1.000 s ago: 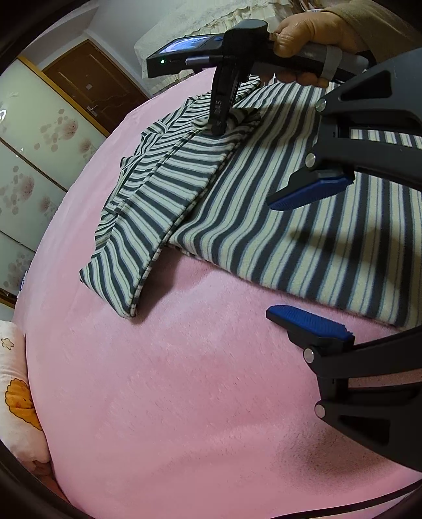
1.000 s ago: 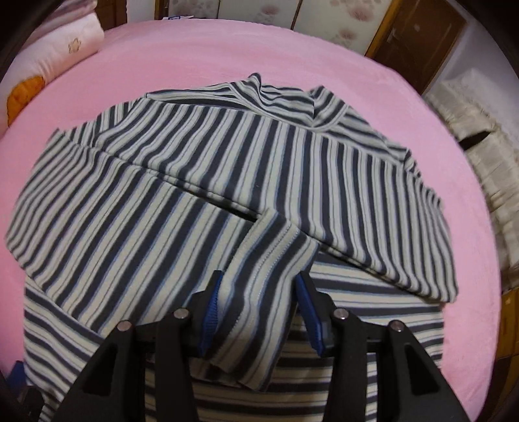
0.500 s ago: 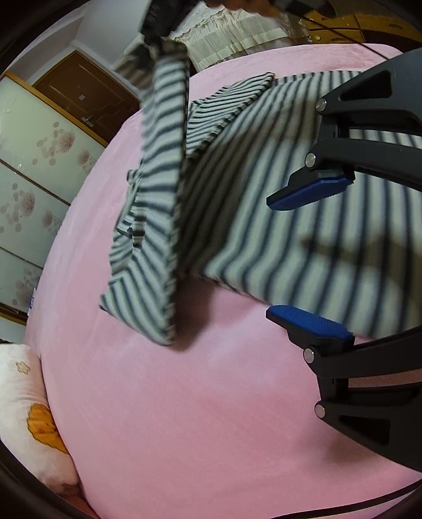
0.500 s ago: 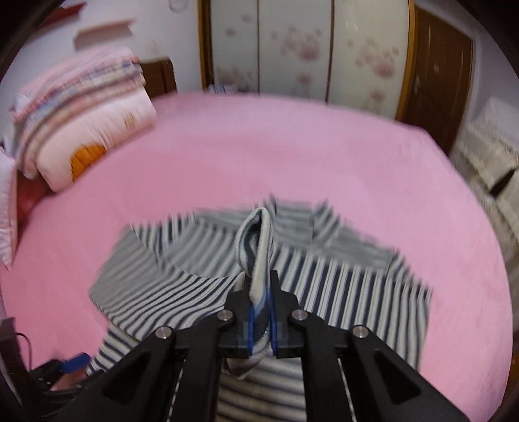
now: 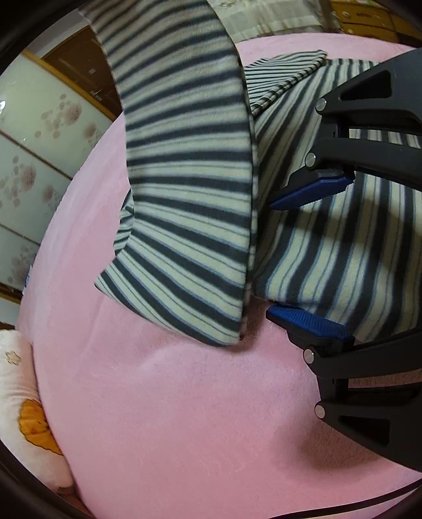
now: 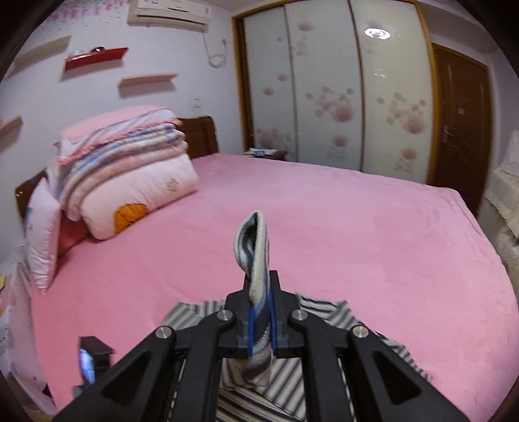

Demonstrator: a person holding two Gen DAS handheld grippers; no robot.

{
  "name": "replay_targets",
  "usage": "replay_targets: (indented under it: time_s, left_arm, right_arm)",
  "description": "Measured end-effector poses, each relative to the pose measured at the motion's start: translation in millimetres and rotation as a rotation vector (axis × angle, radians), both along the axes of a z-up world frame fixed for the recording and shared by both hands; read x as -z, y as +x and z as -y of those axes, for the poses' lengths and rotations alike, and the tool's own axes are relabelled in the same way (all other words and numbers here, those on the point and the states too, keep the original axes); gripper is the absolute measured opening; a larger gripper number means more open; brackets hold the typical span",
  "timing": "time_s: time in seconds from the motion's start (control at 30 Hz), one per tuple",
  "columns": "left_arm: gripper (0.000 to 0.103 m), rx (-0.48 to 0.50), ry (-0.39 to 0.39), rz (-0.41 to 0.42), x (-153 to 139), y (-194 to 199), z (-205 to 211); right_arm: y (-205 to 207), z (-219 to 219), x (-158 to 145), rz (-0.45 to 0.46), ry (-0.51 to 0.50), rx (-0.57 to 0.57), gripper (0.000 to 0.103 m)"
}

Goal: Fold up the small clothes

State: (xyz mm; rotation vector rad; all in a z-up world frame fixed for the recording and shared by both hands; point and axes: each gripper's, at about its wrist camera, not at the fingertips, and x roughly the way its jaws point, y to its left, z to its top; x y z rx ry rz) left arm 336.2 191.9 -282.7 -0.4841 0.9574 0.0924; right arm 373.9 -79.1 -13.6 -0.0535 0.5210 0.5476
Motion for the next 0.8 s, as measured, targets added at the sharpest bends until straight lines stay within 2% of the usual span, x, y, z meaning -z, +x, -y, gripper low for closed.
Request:
replay_targets:
  time_s: [0.3,0.47,0.6,0.8]
  left_arm:
    - [0.060,-0.027,0.005,0.007,-1.0,-0.6,-0.1]
    - [0.061,-0.067,-0.019,-0.005,2.9,7.3,-5.5]
    - [0.061,-0.092,-0.022,-0.014,6.2,17.3,-11.4]
    - [0.061,-0.126,-0.005,-0.035,9.1,34.0,-15.6]
  right_arm:
    - [-18.0,-54.1,-59.1,0.106,0.082,-0.146,0.006]
    - [-20.2,-61.5,-74.0,0.166,0.060,-0.135,0.006]
    - [-3.6,-37.4,-58.9,0.137,0.032,-0.061,0.006]
    - [32.4,38.3,2.0,0.005,0.006,0.141,0.006]
